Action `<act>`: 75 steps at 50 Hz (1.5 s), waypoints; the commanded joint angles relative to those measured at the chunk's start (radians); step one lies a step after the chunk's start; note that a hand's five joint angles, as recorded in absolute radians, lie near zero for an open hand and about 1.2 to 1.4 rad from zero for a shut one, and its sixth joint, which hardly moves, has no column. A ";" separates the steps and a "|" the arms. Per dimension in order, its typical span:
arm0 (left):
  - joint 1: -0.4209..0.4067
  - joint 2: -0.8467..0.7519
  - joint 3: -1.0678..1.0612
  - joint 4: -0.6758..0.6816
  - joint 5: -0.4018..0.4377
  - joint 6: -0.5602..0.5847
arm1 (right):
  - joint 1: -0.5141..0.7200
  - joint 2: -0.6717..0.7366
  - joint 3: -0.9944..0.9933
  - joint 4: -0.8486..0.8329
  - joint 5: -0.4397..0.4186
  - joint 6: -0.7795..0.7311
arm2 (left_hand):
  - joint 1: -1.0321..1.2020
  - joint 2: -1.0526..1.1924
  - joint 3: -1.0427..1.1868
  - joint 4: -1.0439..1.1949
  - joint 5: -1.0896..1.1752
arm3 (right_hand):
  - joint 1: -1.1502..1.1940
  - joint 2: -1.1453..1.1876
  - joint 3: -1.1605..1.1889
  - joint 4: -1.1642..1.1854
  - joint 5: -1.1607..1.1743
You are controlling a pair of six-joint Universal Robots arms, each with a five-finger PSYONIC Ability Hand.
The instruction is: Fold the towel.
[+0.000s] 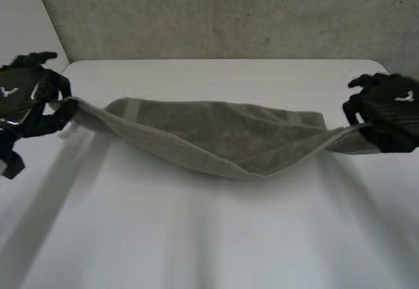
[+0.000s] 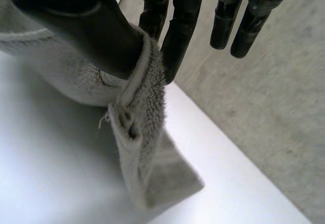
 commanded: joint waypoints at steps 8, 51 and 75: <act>0.028 -0.108 0.080 -0.090 0.023 -0.050 | 0.046 0.253 -0.228 0.045 0.084 -0.003 | 0.050 0.040 -0.058 -0.066 0.032 | 0.058 0.067 -0.053 -0.076 0.050; -0.195 -0.957 0.902 -0.327 -0.263 0.168 | 0.336 0.848 -0.685 -0.100 0.477 -0.133 | 0.050 0.040 -0.058 -0.066 0.032 | 0.058 0.067 -0.053 -0.076 0.050; -0.215 -1.054 1.022 -0.337 -0.322 0.185 | 0.346 0.980 -0.826 -0.123 0.497 -0.133 | 0.050 0.040 -0.058 -0.066 0.032 | 0.058 0.067 -0.053 -0.076 0.050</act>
